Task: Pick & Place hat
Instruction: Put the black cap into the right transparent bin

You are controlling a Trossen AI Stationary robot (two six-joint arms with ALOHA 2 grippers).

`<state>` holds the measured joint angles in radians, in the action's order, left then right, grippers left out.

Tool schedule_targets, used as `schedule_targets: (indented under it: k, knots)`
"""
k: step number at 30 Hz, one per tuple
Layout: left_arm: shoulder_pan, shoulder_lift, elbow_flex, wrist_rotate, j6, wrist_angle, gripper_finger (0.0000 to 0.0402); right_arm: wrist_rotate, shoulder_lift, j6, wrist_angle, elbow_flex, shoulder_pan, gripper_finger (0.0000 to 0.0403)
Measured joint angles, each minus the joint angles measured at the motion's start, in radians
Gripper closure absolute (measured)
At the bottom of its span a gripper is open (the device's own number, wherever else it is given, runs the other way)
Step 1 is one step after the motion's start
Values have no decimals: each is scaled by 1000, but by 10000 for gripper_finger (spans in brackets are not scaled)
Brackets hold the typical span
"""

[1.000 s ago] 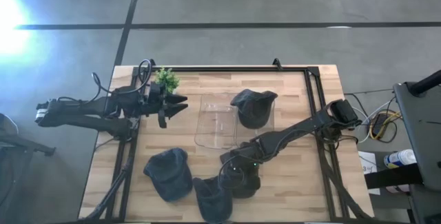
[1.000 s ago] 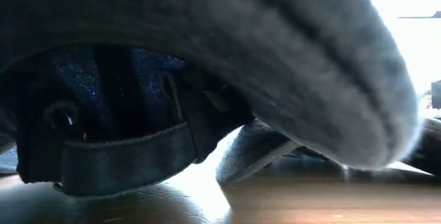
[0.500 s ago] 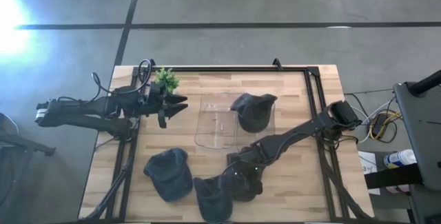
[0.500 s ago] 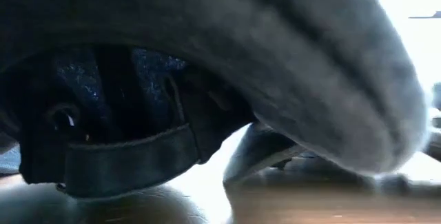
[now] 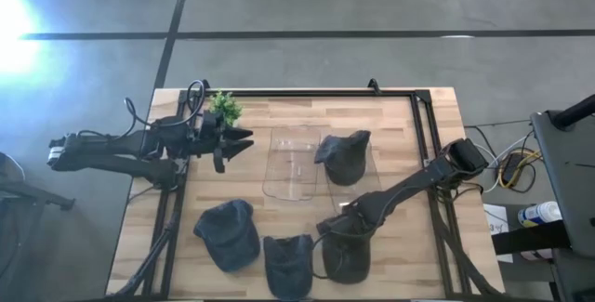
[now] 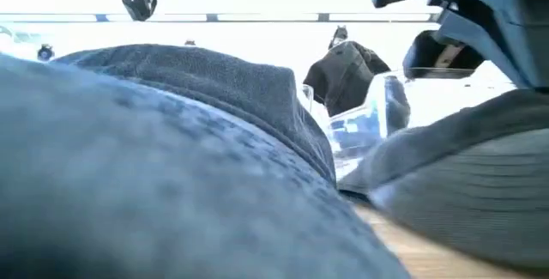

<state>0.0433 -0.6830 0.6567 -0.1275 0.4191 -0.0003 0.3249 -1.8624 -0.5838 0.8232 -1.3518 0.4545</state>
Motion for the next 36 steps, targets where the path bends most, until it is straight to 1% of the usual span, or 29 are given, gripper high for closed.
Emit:
schedule_targets:
  k: [4, 7, 9, 12, 17, 25, 30, 32, 36]
  knots:
    - [0, 0, 0, 1, 0, 0, 236, 78, 4, 0, -29, 0, 3, 395]
    - [0, 0, 0, 3, 0, 0, 236, 158, 4, 4, -114, -7, 4, 395]
    - [0, 0, -1, 3, 0, 0, 236, 179, 4, 8, -181, -15, 0, 395]
    - [0, 0, -2, 3, -1, 0, 236, 177, 4, 7, -242, -25, -14, 395]
    - [0, 1, -5, 2, -1, 0, 236, 147, 1, 11, -206, -29, -27, 395]
    - [0, 0, -6, -1, -5, 0, 236, 147, 1, -4, -184, -13, -22, 395]
    - [0, 0, -6, -1, -8, 0, 236, 147, 1, -46, -181, -12, 9, 395]
    - [0, 0, -6, 0, -11, 0, 236, 139, 1, -45, -166, -12, 21, 395]
    - [0, 0, -6, 0, -32, 0, 236, 80, 1, -38, -70, -3, 18, 395]
